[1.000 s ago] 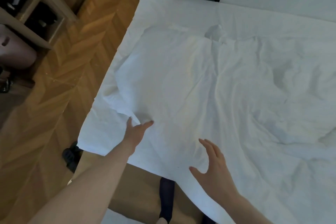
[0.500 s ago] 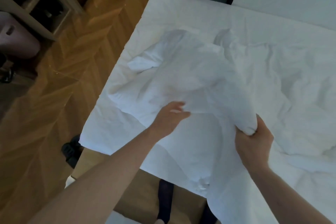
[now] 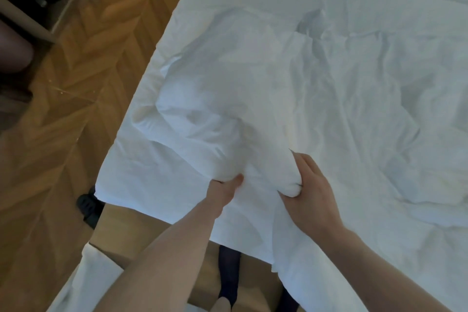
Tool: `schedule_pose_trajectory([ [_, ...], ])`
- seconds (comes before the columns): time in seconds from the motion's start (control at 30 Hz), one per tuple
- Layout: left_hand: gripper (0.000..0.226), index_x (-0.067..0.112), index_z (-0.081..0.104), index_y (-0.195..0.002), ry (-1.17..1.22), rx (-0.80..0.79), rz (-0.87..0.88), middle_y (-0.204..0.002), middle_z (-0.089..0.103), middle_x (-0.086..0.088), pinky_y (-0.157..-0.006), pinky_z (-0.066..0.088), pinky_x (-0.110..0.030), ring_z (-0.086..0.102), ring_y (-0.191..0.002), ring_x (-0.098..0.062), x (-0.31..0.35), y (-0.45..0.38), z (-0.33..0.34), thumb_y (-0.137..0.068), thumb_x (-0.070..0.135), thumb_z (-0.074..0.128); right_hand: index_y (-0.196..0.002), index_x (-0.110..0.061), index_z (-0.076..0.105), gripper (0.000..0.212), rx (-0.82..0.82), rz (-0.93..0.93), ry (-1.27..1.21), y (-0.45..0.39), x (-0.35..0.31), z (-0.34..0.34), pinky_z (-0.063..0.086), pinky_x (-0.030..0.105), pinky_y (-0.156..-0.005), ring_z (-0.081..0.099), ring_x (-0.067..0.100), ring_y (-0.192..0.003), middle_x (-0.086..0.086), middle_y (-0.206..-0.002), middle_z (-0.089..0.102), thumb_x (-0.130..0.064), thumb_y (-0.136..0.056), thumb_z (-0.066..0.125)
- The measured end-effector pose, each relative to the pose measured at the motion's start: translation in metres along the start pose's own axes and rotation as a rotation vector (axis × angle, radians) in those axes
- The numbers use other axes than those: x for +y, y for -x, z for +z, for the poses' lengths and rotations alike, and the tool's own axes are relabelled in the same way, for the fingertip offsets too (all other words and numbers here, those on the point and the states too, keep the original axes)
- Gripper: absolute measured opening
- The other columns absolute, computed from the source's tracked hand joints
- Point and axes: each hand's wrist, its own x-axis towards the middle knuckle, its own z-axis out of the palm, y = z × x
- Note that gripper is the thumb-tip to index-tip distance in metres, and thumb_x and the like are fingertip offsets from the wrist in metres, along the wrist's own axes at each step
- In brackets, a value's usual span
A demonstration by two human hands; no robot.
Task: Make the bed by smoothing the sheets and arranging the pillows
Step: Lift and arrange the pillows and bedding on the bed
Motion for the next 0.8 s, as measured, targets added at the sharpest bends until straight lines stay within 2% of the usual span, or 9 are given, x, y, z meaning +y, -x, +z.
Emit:
schedule_pose_trajectory([
  [0.07,0.013,0.022,0.071,-0.088,0.027,0.007,0.106,-0.097,0.076,0.002,-0.083,0.055,-0.031,0.072,-0.101,-0.024,0.003,0.013,-0.008,-0.084,0.024,0.083,-0.151,-0.042,0.036,0.081,-0.052,-0.035,0.111,-0.003,-0.001,0.0,0.045,0.027,-0.086,0.052,0.01,-0.118,-0.017,-0.135,0.047,-0.009,-0.083,0.066],
  [0.17,0.024,0.013,0.07,-0.096,0.08,0.08,0.18,-0.094,0.077,-0.004,-0.081,0.061,-0.036,0.074,-0.092,-0.024,0.017,0.052,-0.02,-0.08,0.022,0.084,-0.159,-0.037,0.024,0.095,-0.138,-0.079,0.304,-0.013,-0.005,-0.007,0.047,0.028,-0.08,0.045,0.017,-0.122,-0.01,-0.143,0.038,0.0,-0.079,0.06],
  [0.27,0.004,0.013,0.075,-0.086,0.135,0.165,0.247,-0.076,0.077,0.0,-0.063,0.06,-0.025,0.075,-0.075,-0.02,0.031,0.109,-0.033,-0.083,0.013,0.078,-0.158,-0.029,0.028,0.095,-0.232,-0.152,0.42,-0.02,-0.011,-0.017,0.055,0.037,-0.076,0.045,0.022,-0.117,-0.01,-0.145,0.036,0.006,-0.075,0.059],
  [0.3,0.008,0.016,0.074,-0.079,0.151,0.218,0.256,-0.071,0.075,0.003,-0.056,0.056,-0.022,0.073,-0.069,-0.017,0.034,0.129,-0.041,-0.083,0.01,0.076,-0.156,-0.027,0.031,0.093,-0.265,-0.182,0.448,-0.021,-0.014,-0.021,0.056,0.038,-0.078,0.046,0.023,-0.116,-0.011,-0.146,0.036,0.006,-0.074,0.06],
  [0.43,0.015,0.013,0.066,-0.07,0.19,0.435,0.254,-0.074,0.074,-0.003,-0.066,0.059,-0.036,0.072,-0.072,-0.025,0.018,0.203,-0.088,-0.082,0.009,0.075,-0.153,-0.021,0.041,0.081,-0.368,-0.236,0.539,-0.014,-0.023,-0.032,0.053,0.038,-0.094,0.048,0.024,-0.118,-0.01,-0.153,0.04,0.008,-0.08,0.059],
  [0.5,0.017,0.01,0.065,-0.069,0.202,0.526,0.274,-0.071,0.073,-0.004,-0.062,0.055,-0.033,0.071,-0.072,-0.027,0.009,0.236,-0.117,-0.081,0.007,0.076,-0.156,-0.02,0.036,0.075,-0.468,-0.209,0.536,-0.003,-0.027,-0.032,0.043,0.035,-0.109,0.046,0.024,-0.13,-0.009,-0.16,0.035,0.002,-0.088,0.057],
  [0.63,0.011,0.012,0.07,-0.075,0.232,0.692,0.315,-0.073,0.073,-0.001,-0.071,0.056,-0.035,0.072,-0.077,-0.028,0.018,0.287,-0.166,-0.077,0.005,0.077,-0.161,-0.034,0.021,0.08,-0.746,-0.095,0.46,0.029,-0.043,-0.023,0.028,0.033,-0.12,0.036,0.019,-0.147,-0.01,-0.165,0.027,-0.035,-0.096,0.067],
  [0.73,0.005,0.009,0.071,-0.078,0.209,0.748,0.361,-0.075,0.073,-0.008,-0.068,0.058,-0.037,0.071,-0.073,-0.031,0.035,0.323,-0.191,-0.075,0.006,0.074,-0.16,-0.037,0.024,0.073,-0.73,-0.053,0.399,0.049,-0.054,-0.02,0.024,0.032,-0.122,0.03,0.016,-0.15,-0.009,-0.166,0.026,-0.04,-0.098,0.063],
  [0.8,0.007,0.008,0.07,-0.078,0.238,0.756,0.391,-0.077,0.073,-0.008,-0.066,0.056,-0.034,0.07,-0.072,-0.029,0.048,0.348,-0.204,-0.073,0.004,0.072,-0.158,-0.036,0.029,0.069,-0.699,0.014,0.318,0.056,-0.063,-0.024,0.03,0.032,-0.12,0.035,0.016,-0.148,-0.007,-0.163,0.033,-0.041,-0.098,0.062],
])
